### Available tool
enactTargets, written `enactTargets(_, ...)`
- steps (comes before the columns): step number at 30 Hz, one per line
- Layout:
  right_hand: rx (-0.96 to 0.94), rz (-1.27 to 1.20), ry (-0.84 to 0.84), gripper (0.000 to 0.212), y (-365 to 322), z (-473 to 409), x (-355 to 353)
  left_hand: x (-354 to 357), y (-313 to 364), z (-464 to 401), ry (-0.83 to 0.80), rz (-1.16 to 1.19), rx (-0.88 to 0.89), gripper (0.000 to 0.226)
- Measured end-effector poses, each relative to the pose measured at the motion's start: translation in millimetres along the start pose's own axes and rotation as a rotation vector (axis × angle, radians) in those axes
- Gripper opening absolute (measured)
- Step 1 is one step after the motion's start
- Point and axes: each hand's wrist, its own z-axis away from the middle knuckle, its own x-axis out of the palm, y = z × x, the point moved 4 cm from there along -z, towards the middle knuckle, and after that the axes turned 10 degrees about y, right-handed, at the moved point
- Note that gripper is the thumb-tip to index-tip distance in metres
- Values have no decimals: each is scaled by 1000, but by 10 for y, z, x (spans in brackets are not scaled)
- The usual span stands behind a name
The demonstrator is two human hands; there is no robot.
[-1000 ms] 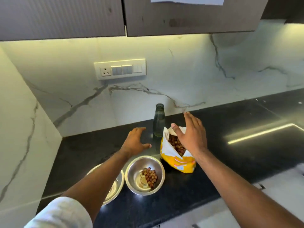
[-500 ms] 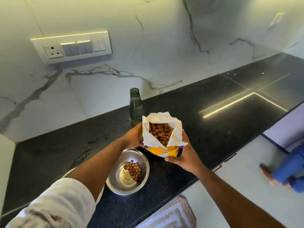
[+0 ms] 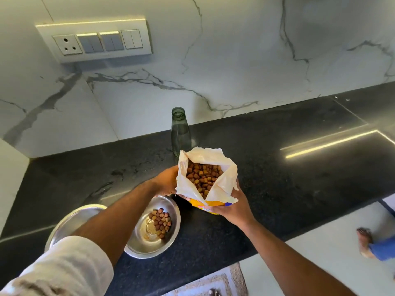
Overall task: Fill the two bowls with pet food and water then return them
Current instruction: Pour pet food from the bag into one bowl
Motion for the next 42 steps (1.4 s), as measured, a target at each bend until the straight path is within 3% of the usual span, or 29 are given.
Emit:
enactTargets(6,0,-51,-124,101,-1,-72,-179,66,124,287,129,78,-91,55)
enactTargets(12,-43,-5,-189,98,-191,24,-413,132,310,703,206,182,-67,52)
enactTargets(17,-111,91,-230,95,-495,69,-638,100,538,1027,238,248,-2,48)
enactTargets(22,-209,286,-281,77,-929,111,-900,203,662,1356,294,325,17,36)
enactTargets(26,-282,478,-381,97,-1264,127,-959,402,626,1584,363,339,81,47)
enactTargets(30,-306,653,-484,111,-1510,143,-911,647,639,1771,329,561,142,58)
enactTargets(36,-343,828,-623,123,-1731,92,-698,1012,523,1724,229,1168,115,60)
enactTargets(39,-349,916,-679,125,-1754,52,-547,1153,425,1691,212,1283,84,60)
enactTargets(42,-357,977,-721,123,-1766,25,-416,1286,311,1638,225,1373,16,77)
